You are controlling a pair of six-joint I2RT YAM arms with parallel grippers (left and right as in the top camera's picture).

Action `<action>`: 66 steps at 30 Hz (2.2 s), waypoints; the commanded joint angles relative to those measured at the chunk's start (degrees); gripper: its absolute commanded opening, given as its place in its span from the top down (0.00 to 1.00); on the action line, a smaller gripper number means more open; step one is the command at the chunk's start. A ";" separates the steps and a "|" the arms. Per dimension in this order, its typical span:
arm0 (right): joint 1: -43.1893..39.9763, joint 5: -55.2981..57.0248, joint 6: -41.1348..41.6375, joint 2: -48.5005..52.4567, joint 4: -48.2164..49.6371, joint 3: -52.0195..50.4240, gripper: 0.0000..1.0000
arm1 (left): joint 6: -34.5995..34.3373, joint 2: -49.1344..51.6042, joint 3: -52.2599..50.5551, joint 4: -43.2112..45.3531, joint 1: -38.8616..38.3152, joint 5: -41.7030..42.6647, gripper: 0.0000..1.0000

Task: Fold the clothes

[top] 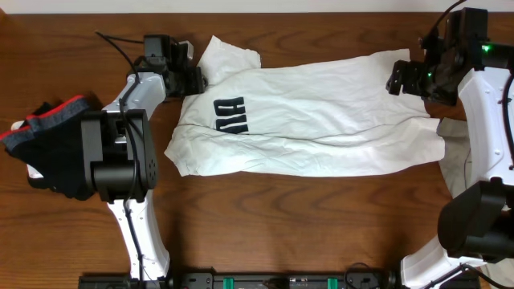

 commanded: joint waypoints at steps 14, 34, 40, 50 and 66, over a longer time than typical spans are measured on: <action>0.09 2.80 0.31 0.26 13.73 0.42 0.20 | -5.46 -6.40 0.20 1.38 0.22 14.08 0.91; -2.73 -0.24 2.32 23.89 45.46 0.42 0.01 | -7.13 -10.97 0.09 -2.10 0.20 8.33 0.91; -3.74 -0.26 2.27 23.76 40.70 0.44 0.01 | -7.10 -9.51 0.09 -2.03 0.28 -2.93 0.26; -5.46 -0.33 2.27 23.74 34.16 0.44 0.01 | -7.10 -2.64 0.09 -0.13 0.33 -2.45 0.25; -5.40 -1.14 2.27 23.74 32.72 0.44 0.01 | -7.13 0.07 0.13 2.10 -0.42 2.29 0.94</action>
